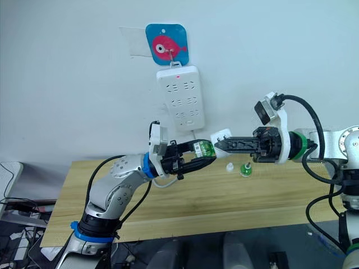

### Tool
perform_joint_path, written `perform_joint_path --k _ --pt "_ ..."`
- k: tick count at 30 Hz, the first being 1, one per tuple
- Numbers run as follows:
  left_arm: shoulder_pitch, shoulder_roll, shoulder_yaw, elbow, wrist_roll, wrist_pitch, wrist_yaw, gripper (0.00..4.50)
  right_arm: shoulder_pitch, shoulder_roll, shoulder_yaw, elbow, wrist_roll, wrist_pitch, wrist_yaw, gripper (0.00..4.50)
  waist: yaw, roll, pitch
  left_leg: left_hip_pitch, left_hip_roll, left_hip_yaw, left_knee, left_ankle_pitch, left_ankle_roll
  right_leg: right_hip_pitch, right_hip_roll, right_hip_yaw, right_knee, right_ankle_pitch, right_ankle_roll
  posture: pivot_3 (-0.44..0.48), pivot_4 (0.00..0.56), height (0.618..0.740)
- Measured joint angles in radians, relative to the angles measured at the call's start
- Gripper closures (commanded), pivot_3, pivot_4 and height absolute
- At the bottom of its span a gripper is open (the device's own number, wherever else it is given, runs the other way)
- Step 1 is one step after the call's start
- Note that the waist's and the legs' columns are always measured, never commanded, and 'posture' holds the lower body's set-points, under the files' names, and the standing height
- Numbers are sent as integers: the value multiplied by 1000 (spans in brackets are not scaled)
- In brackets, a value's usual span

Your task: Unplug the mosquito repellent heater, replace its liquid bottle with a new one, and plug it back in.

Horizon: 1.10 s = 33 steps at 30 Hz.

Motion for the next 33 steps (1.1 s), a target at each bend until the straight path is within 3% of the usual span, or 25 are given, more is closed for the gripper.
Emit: perform_joint_path --k 7,21,33 --pt "13 2 -8 -2 7 5 -2 2246 -68 35 -7 56 -111 13 33 4475 0 0 0 -1 0 -1 0 0 0 -1 0 -1 0 0 0 -108 198 740" --pt "26 30 -43 -4 2 73 -29 2246 -54 114 -29 -3 -404 -10 55 4475 -11 0 0 -1 0 -1 0 0 0 -1 -1 0 0 0 0 -115 199 740" --pt "26 7 -34 -18 -11 46 -47 2246 -23 98 -146 -18 -377 56 125 4475 -11 0 0 -1 0 -1 0 0 0 -1 -2 -1 0 0 0 -120 199 740"
